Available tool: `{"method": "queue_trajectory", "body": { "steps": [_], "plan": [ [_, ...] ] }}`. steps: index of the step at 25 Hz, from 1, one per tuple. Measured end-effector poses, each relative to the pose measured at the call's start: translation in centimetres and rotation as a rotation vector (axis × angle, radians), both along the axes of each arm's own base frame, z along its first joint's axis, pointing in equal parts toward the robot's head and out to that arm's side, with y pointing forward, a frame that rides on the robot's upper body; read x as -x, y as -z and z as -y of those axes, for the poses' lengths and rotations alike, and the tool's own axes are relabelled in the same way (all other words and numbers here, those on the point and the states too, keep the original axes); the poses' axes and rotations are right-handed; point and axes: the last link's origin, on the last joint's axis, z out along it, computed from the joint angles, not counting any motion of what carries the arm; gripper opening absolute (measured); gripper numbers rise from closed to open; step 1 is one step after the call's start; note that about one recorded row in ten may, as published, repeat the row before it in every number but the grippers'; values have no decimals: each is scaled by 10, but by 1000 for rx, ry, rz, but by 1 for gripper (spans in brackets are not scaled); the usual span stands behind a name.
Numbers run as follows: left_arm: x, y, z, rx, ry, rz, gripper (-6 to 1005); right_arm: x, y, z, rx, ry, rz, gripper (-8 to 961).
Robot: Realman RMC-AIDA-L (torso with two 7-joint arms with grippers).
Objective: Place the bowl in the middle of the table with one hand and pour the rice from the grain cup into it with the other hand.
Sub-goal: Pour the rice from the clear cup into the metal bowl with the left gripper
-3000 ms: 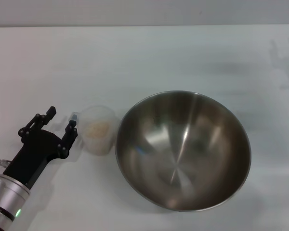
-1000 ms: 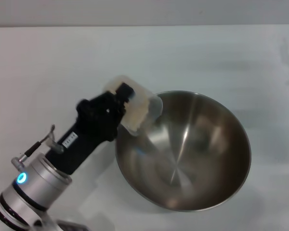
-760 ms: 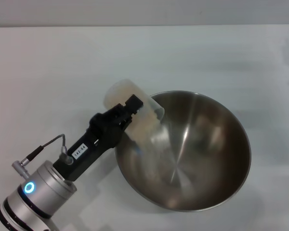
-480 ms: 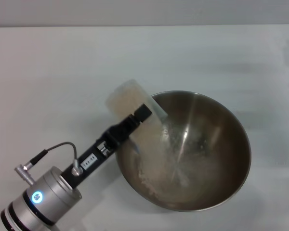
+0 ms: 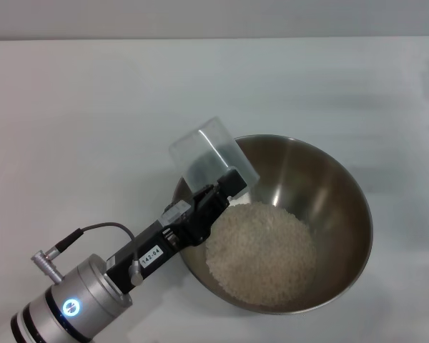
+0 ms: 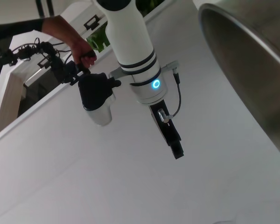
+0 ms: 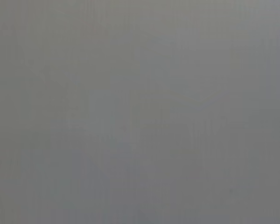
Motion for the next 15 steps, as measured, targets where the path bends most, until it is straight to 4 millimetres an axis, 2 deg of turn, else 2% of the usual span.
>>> {"method": "queue_trajectory", "body": {
  "steps": [15],
  "plan": [
    [-2, 3, -3, -37, 34, -49, 26, -2, 0, 1, 1, 7, 4, 492]
  ]
}}
